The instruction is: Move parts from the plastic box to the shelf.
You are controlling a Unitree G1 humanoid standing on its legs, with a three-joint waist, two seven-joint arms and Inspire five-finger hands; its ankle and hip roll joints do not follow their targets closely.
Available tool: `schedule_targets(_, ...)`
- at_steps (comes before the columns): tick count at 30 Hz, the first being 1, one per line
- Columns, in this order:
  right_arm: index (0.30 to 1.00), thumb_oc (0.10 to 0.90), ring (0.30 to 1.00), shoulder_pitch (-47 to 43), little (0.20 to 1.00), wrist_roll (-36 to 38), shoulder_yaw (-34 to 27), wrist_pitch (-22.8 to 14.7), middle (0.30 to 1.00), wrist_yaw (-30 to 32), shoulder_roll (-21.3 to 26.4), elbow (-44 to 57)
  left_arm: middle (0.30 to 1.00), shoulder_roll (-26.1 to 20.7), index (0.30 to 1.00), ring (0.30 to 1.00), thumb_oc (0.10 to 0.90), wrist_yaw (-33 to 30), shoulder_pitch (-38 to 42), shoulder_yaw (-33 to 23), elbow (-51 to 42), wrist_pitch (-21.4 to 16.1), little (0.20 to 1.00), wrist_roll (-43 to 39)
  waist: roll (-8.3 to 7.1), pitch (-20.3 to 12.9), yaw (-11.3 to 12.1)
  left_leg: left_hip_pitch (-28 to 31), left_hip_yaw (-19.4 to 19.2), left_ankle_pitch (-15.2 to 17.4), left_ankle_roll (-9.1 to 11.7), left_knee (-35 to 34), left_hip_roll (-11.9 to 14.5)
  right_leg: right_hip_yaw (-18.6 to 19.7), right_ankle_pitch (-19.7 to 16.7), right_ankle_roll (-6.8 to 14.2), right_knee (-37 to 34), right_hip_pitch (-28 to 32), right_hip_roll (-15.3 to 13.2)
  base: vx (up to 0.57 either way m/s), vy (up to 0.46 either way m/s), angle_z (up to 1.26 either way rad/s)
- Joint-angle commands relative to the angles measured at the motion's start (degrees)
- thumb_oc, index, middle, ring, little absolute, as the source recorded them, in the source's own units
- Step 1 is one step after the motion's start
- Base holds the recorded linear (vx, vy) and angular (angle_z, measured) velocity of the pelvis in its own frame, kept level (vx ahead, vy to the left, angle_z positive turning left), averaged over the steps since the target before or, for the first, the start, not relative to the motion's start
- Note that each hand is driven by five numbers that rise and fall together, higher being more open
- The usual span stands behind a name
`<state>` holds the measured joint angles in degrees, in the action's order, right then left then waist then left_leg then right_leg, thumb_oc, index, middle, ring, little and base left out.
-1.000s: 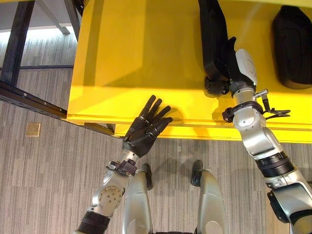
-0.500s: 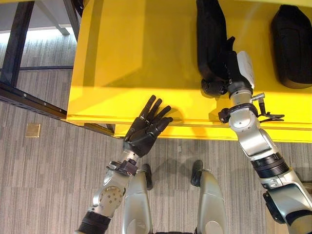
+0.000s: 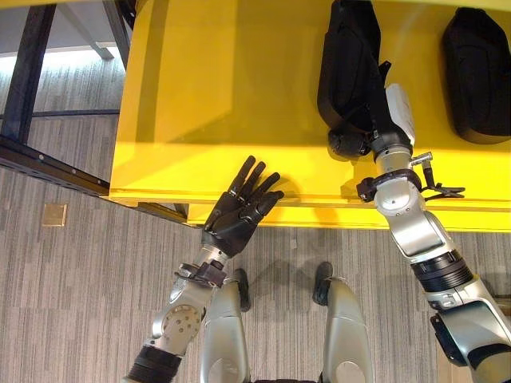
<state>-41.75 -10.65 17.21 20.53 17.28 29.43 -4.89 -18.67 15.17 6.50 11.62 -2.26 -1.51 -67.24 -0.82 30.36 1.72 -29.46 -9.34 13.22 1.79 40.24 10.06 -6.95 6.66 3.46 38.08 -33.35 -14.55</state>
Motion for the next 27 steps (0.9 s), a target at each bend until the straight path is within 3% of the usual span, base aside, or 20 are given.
schedule_targets(1, 1.000, 0.900, 1.000, 0.5, 1.000, -2.5, 0.2, -0.5, 1.000, -1.3, -0.4, 0.9, 1.000, 2.6, 1.000, 1.000, 0.900, -0.1, 1.9, 0.3, -5.1, -1.2, 1.000, 0.1, 1.52, -0.6, -0.3, 4.2, 2.0, -0.3, -1.4, -4.5, -1.3, -0.3, 9.5, -1.3, 8.2, 4.4, 2.4, 0.00, 0.000, 0.00)
schedule_targets(8, 1.000, 0.900, 1.000, -0.6, 1.000, -11.4, 0.9, 0.8, 1.000, -6.1, 2.0, 1.3, 1.000, 2.2, 1.000, 1.000, 0.900, 0.7, 1.7, -0.2, -4.7, -1.5, 1.000, -0.5, 1.47, -0.6, -0.1, 4.6, 1.8, 0.0, -1.5, -4.5, -1.4, -0.4, 9.5, -1.3, 8.0, 4.9, 2.3, 0.00, 0.000, 0.00)
schedule_targets(12, 1.000, 0.900, 1.000, -0.6, 1.000, -19.0, 1.9, 2.3, 1.000, -12.1, 5.6, 1.8, 1.000, 1.8, 1.000, 1.000, 0.900, 1.0, 1.2, -0.8, -4.9, -0.9, 1.000, -0.8, 1.08, -0.6, 0.2, 4.5, 1.8, 0.5, -1.7, -4.2, -1.4, -0.5, 9.6, -1.2, 8.1, 5.1, 2.2, 0.00, 0.000, 0.00)
schedule_targets(18, 1.000, 0.900, 1.000, -0.4, 1.000, -26.2, 2.7, 0.6, 1.000, -18.9, 10.6, 2.9, 1.000, 1.1, 1.000, 1.000, 0.900, 1.9, 0.2, -1.9, -5.0, 0.1, 1.000, -1.0, 0.37, -0.6, 0.5, 4.4, 1.7, 0.7, -1.8, -3.7, -1.2, -0.8, 9.7, -1.1, 8.3, 5.3, 2.2, 0.00, 0.000, 0.00)
schedule_targets(27, 1.000, 0.900, 1.000, 0.1, 1.000, -30.1, 4.1, -1.0, 1.000, -21.3, 14.9, 2.9, 1.000, 0.4, 1.000, 1.000, 0.900, 3.1, -0.6, -3.2, -4.7, 1.1, 1.000, -0.7, -0.27, -0.6, 0.8, 4.1, 1.7, 1.2, -2.2, -2.7, -1.1, -1.1, 9.9, -1.2, 8.6, 5.5, 2.5, 0.01, -0.010, -0.01)
